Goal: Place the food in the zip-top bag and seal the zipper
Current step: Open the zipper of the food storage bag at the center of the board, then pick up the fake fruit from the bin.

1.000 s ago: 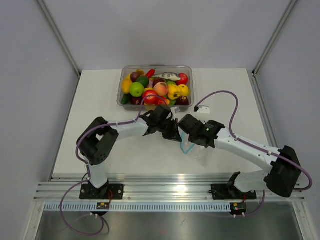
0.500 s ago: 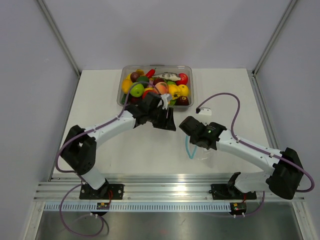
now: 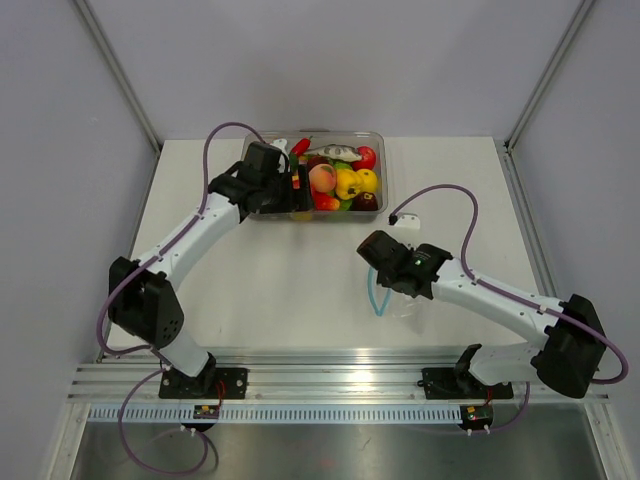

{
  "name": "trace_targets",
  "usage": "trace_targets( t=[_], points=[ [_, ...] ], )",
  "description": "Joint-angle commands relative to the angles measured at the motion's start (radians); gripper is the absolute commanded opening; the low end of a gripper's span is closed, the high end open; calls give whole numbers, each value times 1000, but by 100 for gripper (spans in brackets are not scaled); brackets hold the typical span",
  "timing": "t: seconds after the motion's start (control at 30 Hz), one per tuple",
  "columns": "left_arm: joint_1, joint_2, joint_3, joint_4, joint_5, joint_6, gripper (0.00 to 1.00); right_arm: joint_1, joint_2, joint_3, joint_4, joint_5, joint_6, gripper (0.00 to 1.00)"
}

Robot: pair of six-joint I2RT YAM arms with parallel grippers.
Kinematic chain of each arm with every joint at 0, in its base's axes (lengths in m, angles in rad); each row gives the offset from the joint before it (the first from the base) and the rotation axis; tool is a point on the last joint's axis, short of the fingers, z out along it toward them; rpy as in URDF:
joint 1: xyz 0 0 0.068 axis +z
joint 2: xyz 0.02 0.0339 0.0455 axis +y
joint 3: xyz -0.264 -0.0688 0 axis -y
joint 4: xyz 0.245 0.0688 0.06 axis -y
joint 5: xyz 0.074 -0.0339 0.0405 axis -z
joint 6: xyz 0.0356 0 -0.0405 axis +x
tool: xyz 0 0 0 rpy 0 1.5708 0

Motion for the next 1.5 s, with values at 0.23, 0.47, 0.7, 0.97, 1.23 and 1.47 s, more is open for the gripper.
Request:
trace_targets(
  t=[0.23,0.47,0.7,0.97,1.23,1.47],
  points=[
    [8,157,219,-68,-401,-85,93,-6,25,72,36,-11,-32,0],
    [-3,266,294,-54,-424,-91,93,-6,5,60,36,-16,-25,0],
    [-12,321,320,-37,-378,-108,92,-6,13,69,33,-20,-28,0],
    [-13,375,343,-14,-395,-126,95,-4,2,60,37,-31,-28,0],
    [-27,409,343,15,-424,-137,95,-6,7,52,45,-40,-18,0],
    [-32,372,283,61,-438,-138,68,-6,-4,48,40,-43,-14,0]
  ],
)
